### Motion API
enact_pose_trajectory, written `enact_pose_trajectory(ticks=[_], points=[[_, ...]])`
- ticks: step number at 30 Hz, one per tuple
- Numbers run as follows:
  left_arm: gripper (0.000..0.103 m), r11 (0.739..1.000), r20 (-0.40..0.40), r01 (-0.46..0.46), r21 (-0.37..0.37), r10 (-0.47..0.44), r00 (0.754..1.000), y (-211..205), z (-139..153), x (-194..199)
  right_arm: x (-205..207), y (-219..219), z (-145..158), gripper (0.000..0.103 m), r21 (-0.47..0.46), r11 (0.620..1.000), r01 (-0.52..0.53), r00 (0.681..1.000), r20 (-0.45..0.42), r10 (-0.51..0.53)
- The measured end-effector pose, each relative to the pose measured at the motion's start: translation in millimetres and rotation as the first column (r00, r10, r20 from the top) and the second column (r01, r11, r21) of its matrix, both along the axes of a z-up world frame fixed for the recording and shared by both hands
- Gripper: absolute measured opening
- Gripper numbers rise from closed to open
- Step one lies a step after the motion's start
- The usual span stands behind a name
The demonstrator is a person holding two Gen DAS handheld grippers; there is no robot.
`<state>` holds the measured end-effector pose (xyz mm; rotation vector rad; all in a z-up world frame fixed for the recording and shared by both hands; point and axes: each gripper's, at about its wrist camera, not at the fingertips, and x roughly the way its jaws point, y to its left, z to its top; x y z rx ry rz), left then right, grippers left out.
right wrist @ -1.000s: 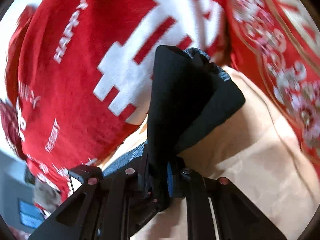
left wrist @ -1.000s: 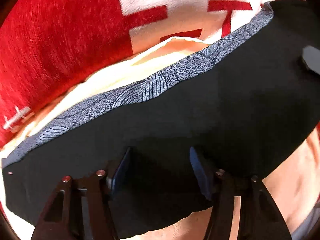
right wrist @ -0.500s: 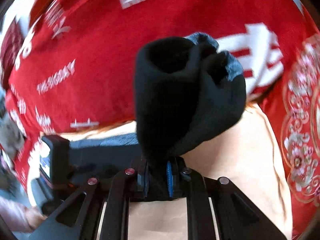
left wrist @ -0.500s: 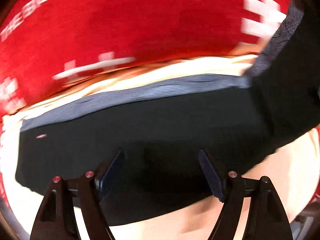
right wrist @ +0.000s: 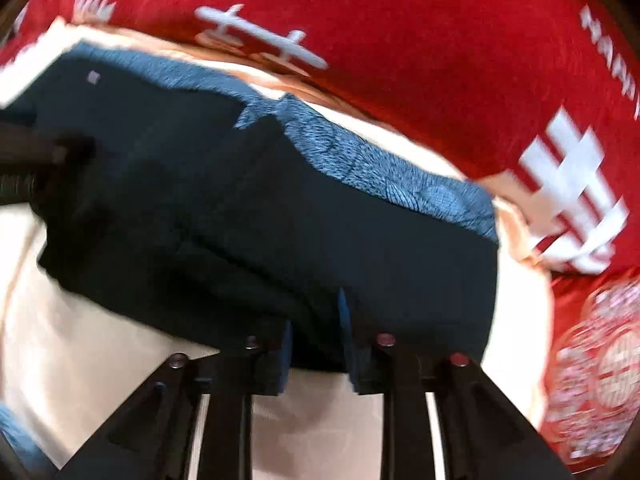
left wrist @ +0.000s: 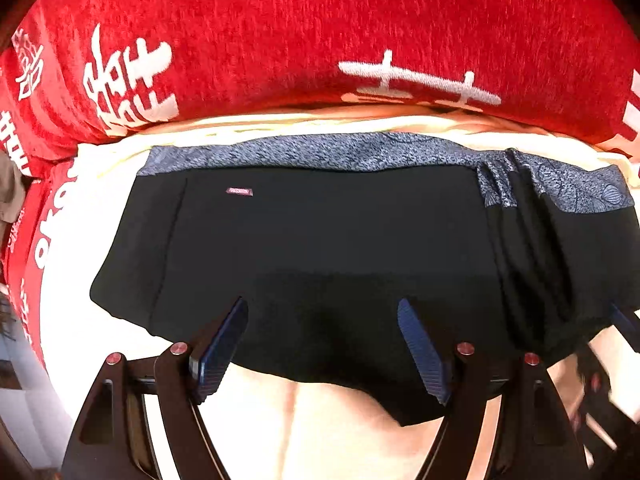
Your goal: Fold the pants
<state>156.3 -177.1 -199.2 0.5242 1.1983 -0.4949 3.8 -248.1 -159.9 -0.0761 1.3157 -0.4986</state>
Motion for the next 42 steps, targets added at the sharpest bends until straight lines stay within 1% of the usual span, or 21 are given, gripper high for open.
enact_pose_trajectory(ticks=[1,4,6,8,10,12,14,16,20,21,22,23,24,26,29,30,33,37,39,40,42], points=[[0.079,1.0,-0.008,0.01,-0.008,-0.01,1.0,1.2,0.9,1.1,-4.4,1.5,6.0,0.046,0.026,1.0,-0.002,1.0,0.011,0.002],[0.078,0.997,-0.061,0.033,-0.063,-0.037,0.997,-18.1,10.8,-2.5,-14.6,-5.9,27.7,0.046,0.205,0.979,0.014,0.996,0.084,-0.031],[0.079,0.991,-0.108,0.054,-0.122,-0.067,0.992,-44.4,16.3,-8.9,-27.6,-30.2,36.8,0.046,0.394,0.914,0.101,0.972,0.154,-0.175],[0.079,0.979,-0.17,0.08,-0.19,-0.113,0.979,-59.2,25.3,-19.5,-51.2,-70.0,33.5,0.046,0.624,0.75,0.219,0.892,0.184,-0.413],[0.079,0.968,-0.246,0.097,-0.231,-0.155,0.957,-74.5,25.5,-27.9,-72.9,-104.3,14.5,0.046,0.795,0.526,0.303,0.774,0.117,-0.623],[0.079,0.966,-0.314,0.097,-0.242,-0.172,0.934,-93.7,31.1,-51.6,-88.4,-121.9,-2.4,0.046,0.871,0.378,0.315,0.684,0.067,-0.726],[0.079,0.969,-0.331,0.083,-0.231,-0.159,0.93,-103.1,23.2,-51.8,-99.3,-132.1,-15.3,0.046,0.911,0.277,0.304,0.619,0.032,-0.785],[0.078,0.971,-0.363,0.05,-0.233,-0.135,0.922,-108.2,13.5,-49.7,-106.5,-134.0,-27.3,0.046,0.926,0.213,0.31,0.577,-0.005,-0.817],[0.078,0.973,-0.394,0.045,-0.227,-0.134,0.909,-112.7,-4.7,-46.7,-111.7,-137.0,-38.1,0.046,0.949,0.168,0.265,0.521,0.005,-0.854],[0.071,0.972,-0.379,0.064,-0.226,-0.148,0.914,-114.3,-5.2,-48.7,-110.1,-141.7,-40.6,0.045,0.957,0.152,0.249,0.505,0.006,-0.863],[0.053,0.969,-0.368,0.084,-0.234,-0.168,0.915,-115.6,-3.1,-52.1,-110.0,-142.8,-45.9,0.035,0.966,0.122,0.23,0.486,-0.005,-0.874],[0.043,0.963,-0.376,0.104,-0.249,-0.195,0.906,-117.4,-2.0,-55.1,-108.4,-143.0,-51.6,0.018,0.971,0.093,0.221,0.474,-0.024,-0.88],[0.035,0.96,-0.385,0.116,-0.254,-0.21,0.899,-118.5,-0.2,-58.0,-105.9,-143.7,-55.4,0.005,0.967,0.078,0.242,0.474,-0.048,-0.879],[0.035,0.957,-0.338,0.155,-0.245,-0.234,0.912,-117.3,11.1,-65.9,-103.0,-142.9,-50.3,0.004,0.968,0.083,0.238,0.489,-0.045,-0.871],[0.036,0.95,-0.221,0.223,-0.217,-0.27,0.937,-110.3,23.6,-79.6,-99.7,-137.5,-28.5,0.004,0.964,0.153,0.22,0.56,0.004,-0.829],[0.038,0.955,-0.176,0.234,-0.185,-0.266,0.948,-108.7,19.8,-80.6,-100.3,-135.3,-27.4,0.004,0.961,0.156,0.227,0.572,-0.002,-0.82],[0.072,0.974,-0.17,0.176,-0.141,-0.199,0.965,-101.9,6.7,-73.6,-98.1,-133.8,-39.7,0.004,0.946,0.155,0.285,0.586,-0.044,-0.809],[0.072,0.979,-0.201,0.133,-0.156,-0.163,0.966,-96.0,3.0,-66.3,-87.7,-137.4,-56.4,0.005,0.925,0.184,0.333,0.62,-0.068,-0.782],[0.072,0.978,-0.187,0.146,-0.146,-0.172,0.967,-95.9,10.9,-66.7,-77.4,-137.8,-45.6,0.011,0.912,0.245,0.33,0.688,-0.054,-0.724],[0.072,0.978,-0.179,0.154,-0.144,-0.178,0.967,-97.3,15.5,-66.8,-71.2,-137.1,-37.1,0.02,0.905,0.28,0.32,0.741,-0.055,-0.669],[0.072,0.974,-0.162,0.163,-0.157,-0.188,0.969,-101.3,28.1,-65.5,-63.2,-135.7,-18.5,0.038,0.901,0.324,0.288,0.811,-0.05,-0.584]])
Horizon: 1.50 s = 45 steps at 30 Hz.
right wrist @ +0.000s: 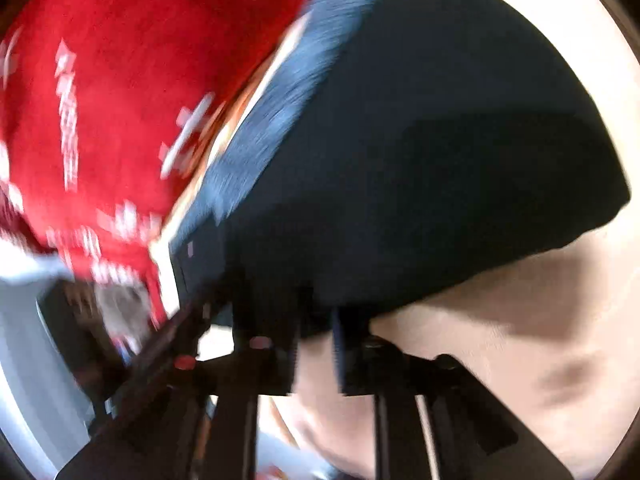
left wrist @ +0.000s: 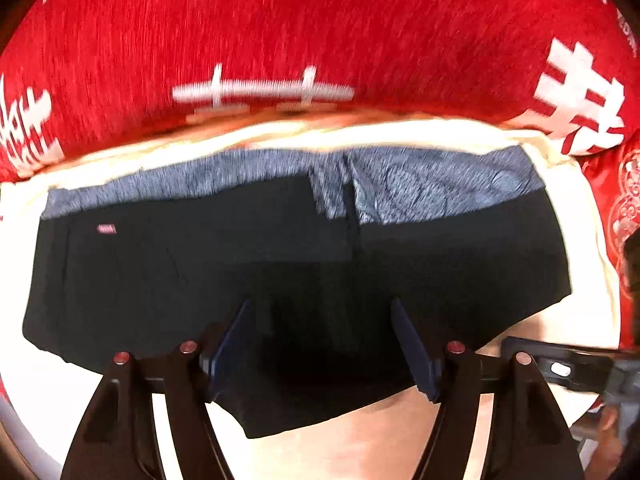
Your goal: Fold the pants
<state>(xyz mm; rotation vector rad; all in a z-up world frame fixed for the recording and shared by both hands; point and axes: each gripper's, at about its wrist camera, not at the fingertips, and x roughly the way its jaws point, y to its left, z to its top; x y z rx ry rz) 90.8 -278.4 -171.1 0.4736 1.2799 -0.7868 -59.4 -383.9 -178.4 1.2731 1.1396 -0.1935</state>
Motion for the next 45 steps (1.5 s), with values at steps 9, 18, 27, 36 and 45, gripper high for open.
enact_pose_trajectory(ticks=[9,18,27,36,45], points=[[0.072,0.996,0.006,0.072,-0.057,-0.072,0.997,-58.6,17.0,-3.8,-17.9,-104.5,56.4,0.048,-0.328,0.943,0.052,0.999,0.028,-0.045],[0.072,0.995,0.029,0.099,0.03,-0.1,0.995,-90.1,-33.5,-19.0,-7.2,-158.1,-35.6,0.042,-0.07,0.984,0.165,0.985,-0.035,-0.168],[0.072,0.997,-0.017,0.05,0.059,-0.049,0.999,-80.0,-45.3,-13.4,22.1,-146.5,-25.2,0.05,-0.257,0.966,0.007,0.983,-0.176,-0.054],[0.096,0.999,-0.068,-0.002,0.034,0.005,0.998,-54.7,-27.3,-5.5,22.0,-112.0,9.3,0.054,-0.356,0.932,-0.074,0.978,-0.211,-0.002],[0.096,1.0,-0.047,-0.002,0.015,0.003,0.999,-26.5,-5.0,-3.9,-7.3,-63.9,44.8,0.076,-0.416,0.902,-0.117,0.978,-0.207,0.032]])
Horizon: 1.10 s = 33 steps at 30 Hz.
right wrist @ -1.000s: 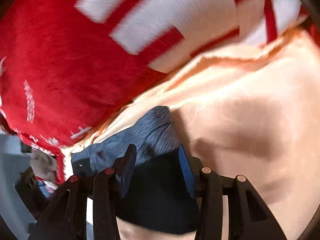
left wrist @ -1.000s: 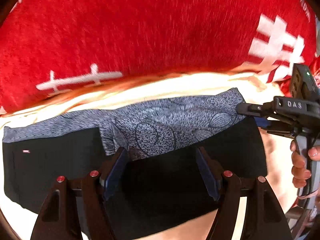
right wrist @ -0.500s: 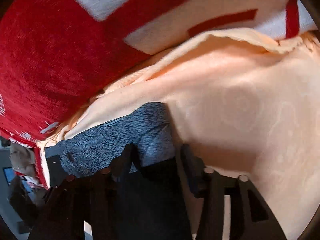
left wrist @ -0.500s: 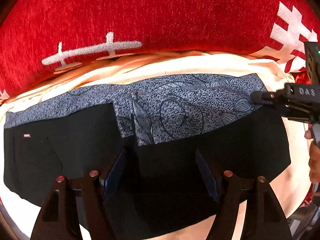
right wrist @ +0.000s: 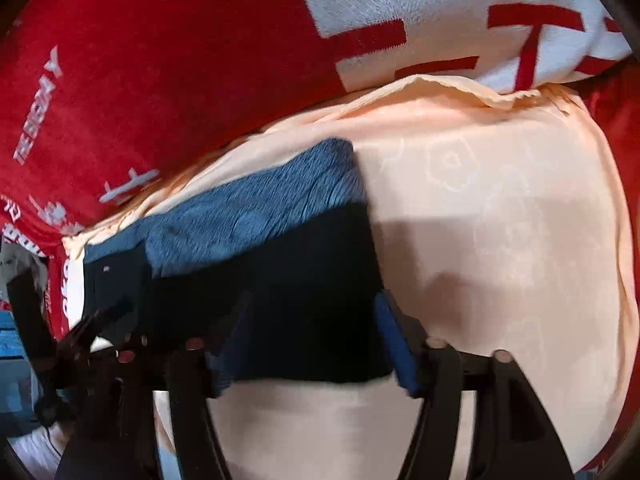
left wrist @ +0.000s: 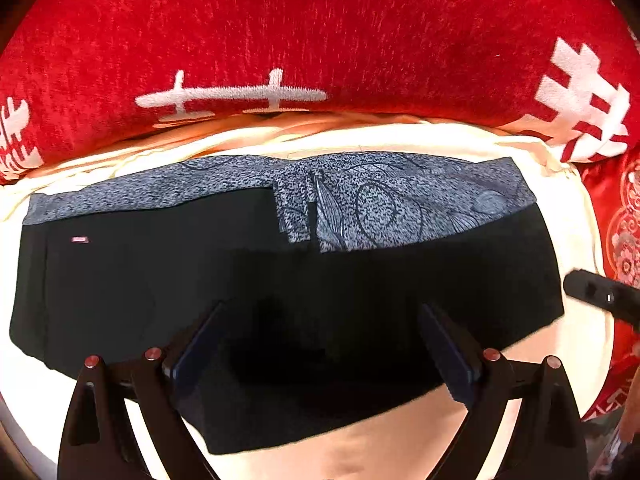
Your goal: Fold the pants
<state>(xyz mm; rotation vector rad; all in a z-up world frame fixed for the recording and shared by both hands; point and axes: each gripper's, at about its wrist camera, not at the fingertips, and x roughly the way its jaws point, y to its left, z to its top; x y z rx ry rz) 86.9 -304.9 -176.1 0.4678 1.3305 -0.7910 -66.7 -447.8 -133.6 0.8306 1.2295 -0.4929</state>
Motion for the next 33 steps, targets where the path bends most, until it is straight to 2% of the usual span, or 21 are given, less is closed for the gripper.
enact_pose_trajectory(ticks=[2,4,7,15,21,29,33], points=[[0.096,1.0,-0.011,0.011,-0.028,-0.012,1.0,8.4,7.1,-3.1,-0.3,12.5,7.6,0.077,-0.007,1.0,-0.021,1.0,0.004,0.021],[0.103,0.998,-0.022,0.011,-0.056,-0.012,1.0,16.6,13.9,-4.6,-3.4,24.8,9.3,0.08,0.003,0.999,-0.044,0.999,-0.002,0.045],[0.103,0.997,-0.04,0.0,-0.078,-0.003,0.999,21.4,22.4,-2.0,-4.3,43.7,8.0,0.08,0.026,0.997,-0.074,0.997,-0.004,0.074],[0.103,0.998,0.021,-0.066,0.008,0.066,0.998,51.9,33.6,-4.1,7.9,82.0,6.2,0.08,0.068,0.989,-0.134,0.99,-0.028,0.136],[0.103,0.991,-0.045,-0.132,0.028,0.133,0.99,92.3,24.9,9.3,23.1,110.6,1.2,0.08,0.076,0.98,-0.183,0.979,-0.079,0.189],[0.103,0.98,-0.057,-0.189,0.066,0.193,0.98,150.8,16.9,40.8,56.8,156.5,0.6,0.08,0.079,0.977,-0.2,0.973,-0.099,0.208],[0.103,0.972,-0.039,-0.22,0.083,0.223,0.974,181.8,12.8,56.5,81.5,183.7,-0.3,0.08,0.085,0.972,-0.22,0.968,-0.1,0.228]])
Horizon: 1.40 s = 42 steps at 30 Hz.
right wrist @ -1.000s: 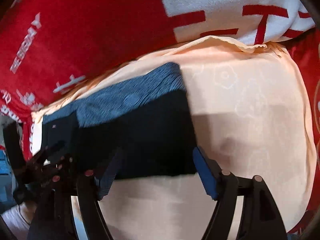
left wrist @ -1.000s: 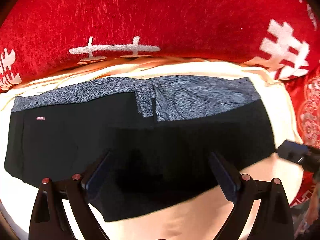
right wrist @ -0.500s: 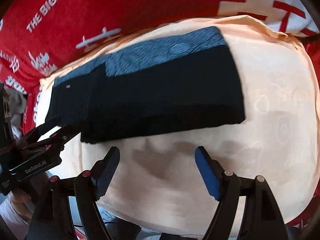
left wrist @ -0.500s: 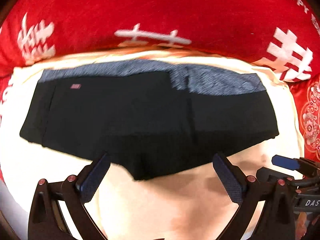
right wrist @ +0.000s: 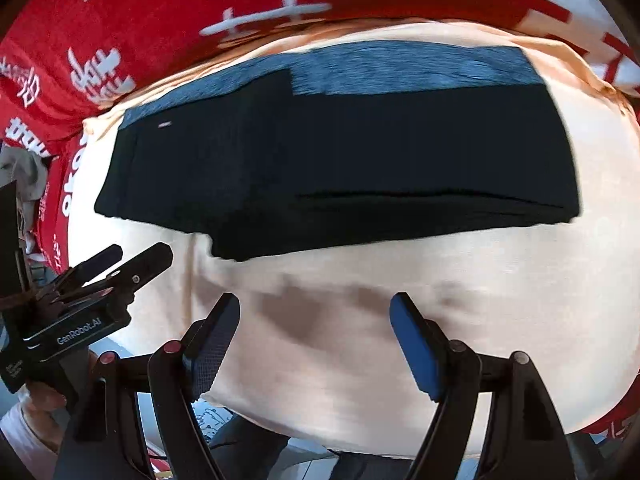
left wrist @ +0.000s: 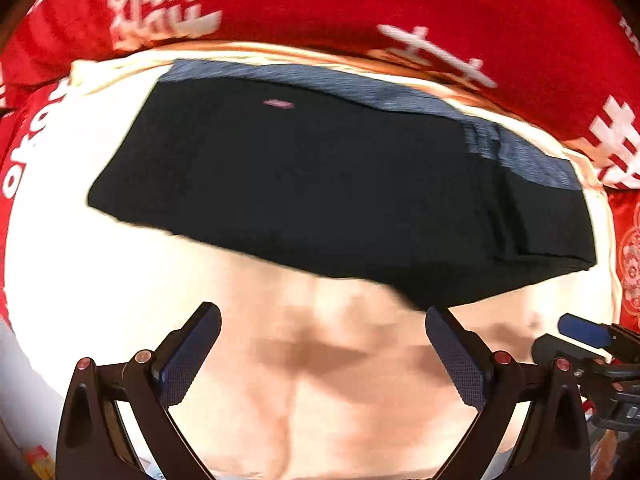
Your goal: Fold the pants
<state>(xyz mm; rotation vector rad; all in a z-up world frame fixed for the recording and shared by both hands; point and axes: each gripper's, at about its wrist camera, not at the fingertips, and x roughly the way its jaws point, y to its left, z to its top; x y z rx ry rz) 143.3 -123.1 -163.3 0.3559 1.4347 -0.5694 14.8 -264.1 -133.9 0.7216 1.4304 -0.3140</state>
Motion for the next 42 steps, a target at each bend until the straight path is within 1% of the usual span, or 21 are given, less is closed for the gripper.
enact_pose_trajectory(ticks=[3,4,7,10,13,16,19,23,28,32,42], points=[[0.103,0.999,-0.057,-0.037,-0.017,0.036,0.998,27.2,-7.3,14.3,19.1,22.0,0.6,0.08,0.008,1.0,-0.028,1.0,0.004,0.028],[0.103,0.998,-0.064,-0.058,-0.027,0.056,0.996,36.7,-8.3,18.9,26.0,31.1,1.1,0.08,0.009,0.999,-0.044,0.999,0.005,0.044],[0.103,0.994,-0.043,-0.094,-0.063,0.092,0.995,61.2,-6.6,30.8,43.3,53.3,1.0,0.08,0.004,0.995,-0.095,0.995,0.005,0.095],[0.103,0.993,-0.009,-0.105,-0.058,0.104,0.995,78.6,-6.9,42.1,57.6,70.6,0.6,0.08,0.012,0.991,-0.136,0.991,0.004,0.136],[0.103,0.986,-0.033,-0.149,-0.075,0.147,0.989,93.5,-10.1,55.3,68.8,82.0,-2.3,0.08,0.023,0.987,-0.157,0.988,0.0,0.157],[0.103,0.969,-0.076,-0.232,-0.087,0.225,0.971,104.6,-18.4,69.6,76.7,88.3,-5.3,0.08,0.026,0.985,-0.17,0.985,-0.005,0.171],[0.103,0.956,-0.077,-0.285,-0.075,0.28,0.957,108.2,-25.5,80.1,81.1,90.9,-7.1,0.08,0.033,0.984,-0.174,0.985,-0.001,0.174],[0.103,0.943,-0.086,-0.322,-0.087,0.315,0.945,109.5,-28.2,90.3,87.2,92.5,-14.7,0.08,0.039,0.98,-0.196,0.98,-0.028,0.197],[0.103,0.946,-0.082,-0.305,-0.111,0.297,0.951,100.1,-26.0,100.2,95.2,89.1,-19.5,0.08,0.016,0.977,-0.215,0.976,-0.043,0.215],[0.103,0.949,-0.068,-0.295,-0.109,0.289,0.955,93.6,-25.6,106.5,99.8,86.4,-24.9,0.08,0.042,0.977,-0.208,0.977,-0.041,0.21],[0.103,0.942,-0.087,-0.317,-0.108,0.308,0.947,90.8,-29.8,115.2,110.7,88.0,-28.4,0.08,0.05,0.976,-0.213,0.976,-0.038,0.215]])
